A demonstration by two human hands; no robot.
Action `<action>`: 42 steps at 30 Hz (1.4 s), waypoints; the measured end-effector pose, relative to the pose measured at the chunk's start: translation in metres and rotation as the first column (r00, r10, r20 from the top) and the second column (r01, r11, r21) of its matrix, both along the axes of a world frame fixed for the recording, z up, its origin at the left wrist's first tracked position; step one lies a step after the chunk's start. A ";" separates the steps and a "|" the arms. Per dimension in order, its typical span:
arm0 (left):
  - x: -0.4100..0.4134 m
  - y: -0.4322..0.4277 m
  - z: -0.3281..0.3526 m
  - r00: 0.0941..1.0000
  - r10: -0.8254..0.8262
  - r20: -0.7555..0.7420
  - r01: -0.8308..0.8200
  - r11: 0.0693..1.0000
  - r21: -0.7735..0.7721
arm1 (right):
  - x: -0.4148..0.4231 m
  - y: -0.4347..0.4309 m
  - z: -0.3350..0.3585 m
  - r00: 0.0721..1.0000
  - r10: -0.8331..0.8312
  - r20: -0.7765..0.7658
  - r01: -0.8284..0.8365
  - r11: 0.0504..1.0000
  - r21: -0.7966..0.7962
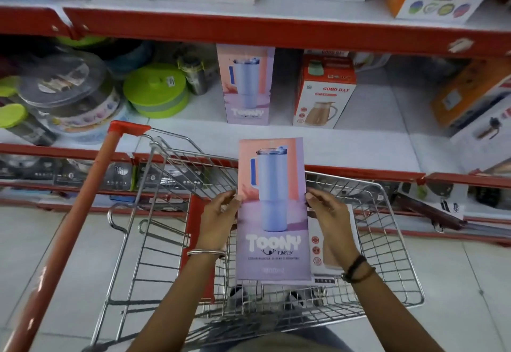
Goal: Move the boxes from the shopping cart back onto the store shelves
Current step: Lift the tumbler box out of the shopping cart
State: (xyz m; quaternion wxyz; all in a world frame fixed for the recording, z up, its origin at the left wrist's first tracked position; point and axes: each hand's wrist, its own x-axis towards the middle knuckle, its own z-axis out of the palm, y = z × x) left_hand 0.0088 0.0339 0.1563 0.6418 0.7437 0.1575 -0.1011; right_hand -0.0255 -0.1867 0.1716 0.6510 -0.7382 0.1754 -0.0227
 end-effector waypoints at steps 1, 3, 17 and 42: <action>0.001 -0.001 0.005 1.000 0.007 0.004 -0.007 1.000 -0.013 | 0.001 -0.002 0.004 1.000 0.000 0.026 0.000 1.000 0.000; 0.003 -0.003 0.014 1.000 0.010 0.030 -0.009 0.999 -0.031 | 0.004 -0.004 0.012 0.998 0.015 0.064 -0.013 0.999 -0.041; 0.070 0.008 0.064 0.910 0.021 0.415 -0.019 1.000 -0.008 | 0.089 0.024 0.064 0.930 0.141 0.341 -0.039 0.956 -0.289; 0.173 0.013 0.021 0.941 0.035 0.335 -0.092 0.983 0.156 | 0.200 0.051 -0.004 0.975 0.148 0.166 -0.106 0.965 -0.239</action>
